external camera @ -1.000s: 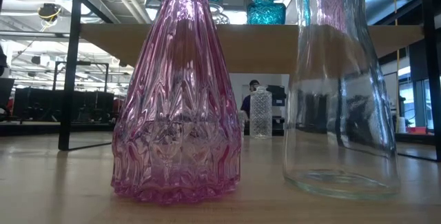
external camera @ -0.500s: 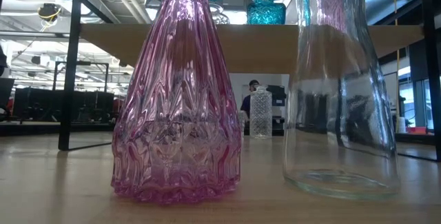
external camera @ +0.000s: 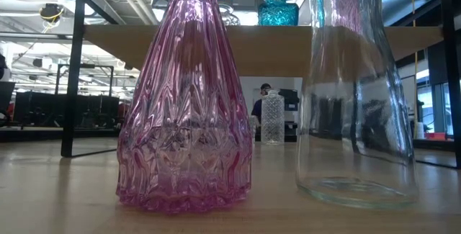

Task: Sort vases onto shelf
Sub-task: Put the top blue vase on the shelf

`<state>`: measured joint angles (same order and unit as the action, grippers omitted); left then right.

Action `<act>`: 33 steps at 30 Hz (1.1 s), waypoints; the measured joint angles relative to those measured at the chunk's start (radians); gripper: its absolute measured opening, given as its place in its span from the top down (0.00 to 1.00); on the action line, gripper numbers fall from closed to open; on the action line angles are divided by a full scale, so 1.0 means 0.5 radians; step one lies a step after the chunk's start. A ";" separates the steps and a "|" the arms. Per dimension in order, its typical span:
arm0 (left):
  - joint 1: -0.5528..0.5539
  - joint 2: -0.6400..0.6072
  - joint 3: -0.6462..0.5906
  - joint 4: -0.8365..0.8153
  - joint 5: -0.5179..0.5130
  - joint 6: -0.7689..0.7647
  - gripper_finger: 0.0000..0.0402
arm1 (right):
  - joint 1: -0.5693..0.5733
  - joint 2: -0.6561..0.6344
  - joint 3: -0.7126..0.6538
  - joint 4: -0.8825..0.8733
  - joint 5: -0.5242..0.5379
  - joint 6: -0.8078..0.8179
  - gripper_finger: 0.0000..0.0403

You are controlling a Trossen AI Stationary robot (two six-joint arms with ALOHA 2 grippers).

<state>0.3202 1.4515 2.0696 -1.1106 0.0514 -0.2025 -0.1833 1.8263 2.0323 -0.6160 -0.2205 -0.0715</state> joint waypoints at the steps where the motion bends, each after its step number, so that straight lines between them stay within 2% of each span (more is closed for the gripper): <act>1: 0.005 -0.019 0.002 0.048 -0.020 0.001 0.85 | 0.000 -0.002 0.000 0.029 0.000 0.001 0.33; 6: 0.015 -0.093 -0.001 0.159 -0.125 0.006 0.84 | 0.002 -0.009 0.002 0.192 -0.001 0.099 0.33; 12: 0.018 -0.182 -0.001 0.127 -0.375 0.019 0.84 | 0.002 -0.072 0.002 0.473 0.017 0.240 0.33; 18: 0.019 -0.213 -0.002 -0.010 -0.477 0.073 0.85 | 0.041 -0.198 0.002 0.463 0.059 0.287 0.33; 22: 0.019 -0.210 -0.003 -0.123 -0.543 0.133 0.86 | 0.167 -0.271 0.002 0.277 0.142 0.293 0.33; 26: 0.019 -0.206 -0.004 -0.141 -0.543 0.211 0.86 | 0.361 -0.304 0.002 0.086 0.417 0.344 0.33; 33: 0.096 -0.203 -0.004 -0.126 -0.543 0.387 0.86 | 0.744 -0.384 0.002 -0.110 1.402 0.574 0.33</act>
<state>0.3682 1.3499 2.0678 -1.1736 -0.2199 -0.0091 0.1887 1.6344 2.0335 -0.6712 0.4804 0.2153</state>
